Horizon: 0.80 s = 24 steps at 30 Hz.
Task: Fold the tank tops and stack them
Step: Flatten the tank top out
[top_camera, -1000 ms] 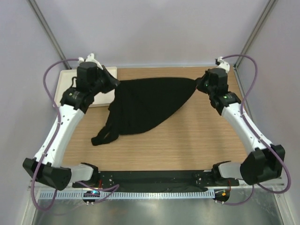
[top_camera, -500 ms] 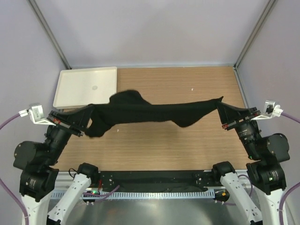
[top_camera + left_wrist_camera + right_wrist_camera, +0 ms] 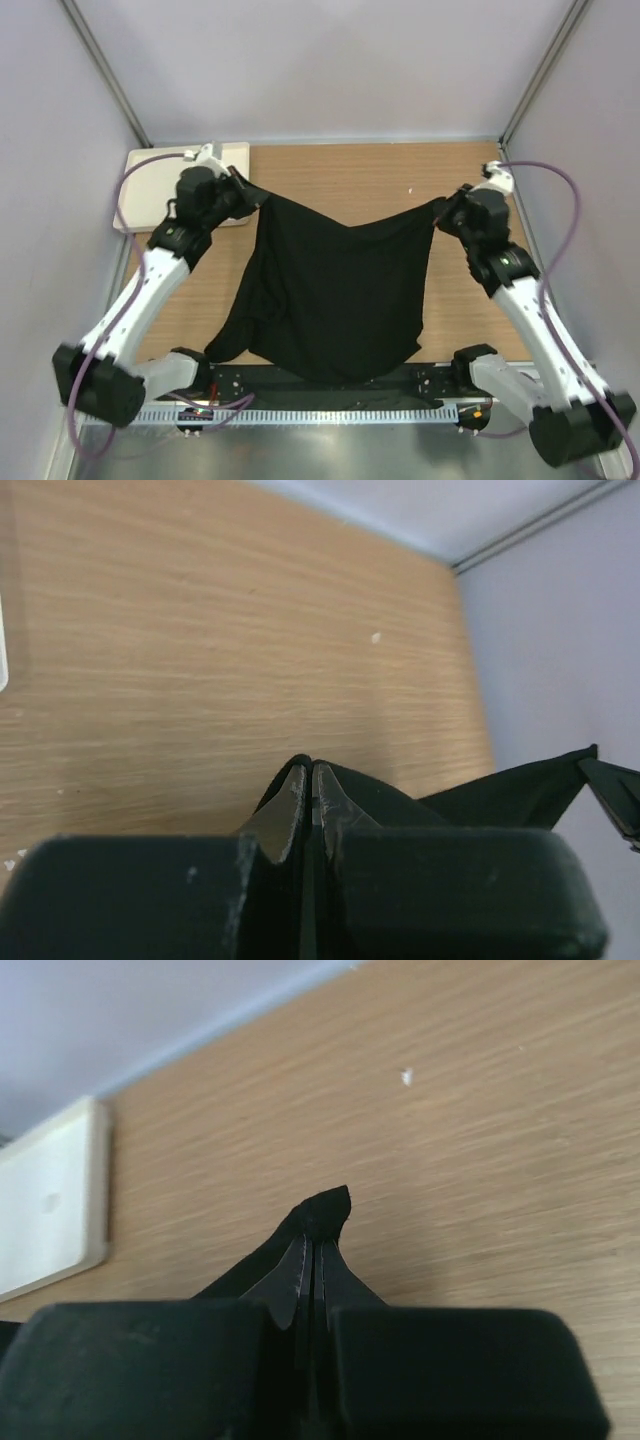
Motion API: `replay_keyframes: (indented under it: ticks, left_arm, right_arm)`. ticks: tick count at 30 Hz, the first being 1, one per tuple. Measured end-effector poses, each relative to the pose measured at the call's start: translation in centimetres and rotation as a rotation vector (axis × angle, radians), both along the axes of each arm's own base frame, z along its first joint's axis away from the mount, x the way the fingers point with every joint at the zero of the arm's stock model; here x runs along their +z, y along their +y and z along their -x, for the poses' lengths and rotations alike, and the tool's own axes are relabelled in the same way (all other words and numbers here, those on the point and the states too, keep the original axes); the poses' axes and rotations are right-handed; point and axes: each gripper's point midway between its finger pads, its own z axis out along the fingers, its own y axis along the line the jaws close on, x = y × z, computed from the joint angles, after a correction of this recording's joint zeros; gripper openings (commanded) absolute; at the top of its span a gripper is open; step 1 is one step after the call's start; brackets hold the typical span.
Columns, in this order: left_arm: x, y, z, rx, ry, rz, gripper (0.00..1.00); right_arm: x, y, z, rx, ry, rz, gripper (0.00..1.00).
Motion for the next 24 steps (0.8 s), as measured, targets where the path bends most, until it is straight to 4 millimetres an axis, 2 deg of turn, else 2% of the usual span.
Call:
replay_keyframes:
  ticks: [1,3,5,6,7,8,9,11,13,14,17,19,22,24]
  left_arm:
    - [-2.5,-0.6,-2.1,0.008,0.061,-0.020,0.00]
    - [-6.9,-1.4,-5.7,0.031,0.167,-0.060,0.00]
    - [-10.9,-1.8,-9.2,0.066,0.249,-0.096,0.01]
    - [-12.6,-2.0,-10.9,0.082,0.289,-0.113,0.22]
    - [-13.3,-2.2,-12.5,0.091,0.302,-0.125,0.45]
    - [-13.6,-2.6,-14.8,0.100,0.314,-0.130,0.60]
    - [-13.6,-3.0,-17.2,0.107,0.314,-0.127,0.61]
    - [-11.9,-3.9,-21.6,0.111,0.290,-0.127,0.65]
    - [-10.5,-4.0,-23.6,0.126,0.261,-0.144,0.65]
    - [-10.3,-3.7,-23.5,0.137,0.267,-0.159,0.65]
    - [-10.1,-2.7,-20.9,0.160,0.312,-0.198,0.60]
    - [-10.8,-1.5,-17.2,0.170,0.371,-0.236,0.57]
    - [-11.5,-1.1,-12.9,0.152,0.418,-0.288,0.55]
    - [-12.1,-1.5,-10.1,0.121,0.441,-0.331,0.55]
  right_arm:
    - [-1.3,-0.1,-1.4,-0.024,0.038,0.015,0.01]
    - [-6.1,-0.3,-5.2,-0.080,0.162,0.061,0.01]
    - [-9.5,-0.5,-8.1,-0.124,0.248,0.094,0.04]
    - [-11.1,-0.7,-9.5,-0.146,0.299,0.112,0.14]
    - [-11.9,-0.8,-11.0,-0.164,0.328,0.123,0.70]
    - [-12.2,-0.9,-13.0,-0.186,0.341,0.127,0.85]
    - [-12.0,-0.9,-14.8,-0.197,0.340,0.134,0.92]
    - [-10.7,-0.7,-17.5,-0.210,0.302,0.130,0.94]
    - [-9.5,-0.8,-17.7,-0.214,0.272,0.123,0.88]
    - [-8.7,-0.9,-17.4,-0.214,0.255,0.119,0.86]
    - [-6.9,-1.3,-15.0,-0.213,0.225,0.108,0.79]
    - [-6.3,-1.7,-12.9,-0.211,0.219,0.104,0.70]
    - [-7.0,-2.4,-9.6,-0.216,0.246,0.101,0.68]
    - [-9.1,-2.7,-7.3,-0.217,0.297,0.098,0.70]
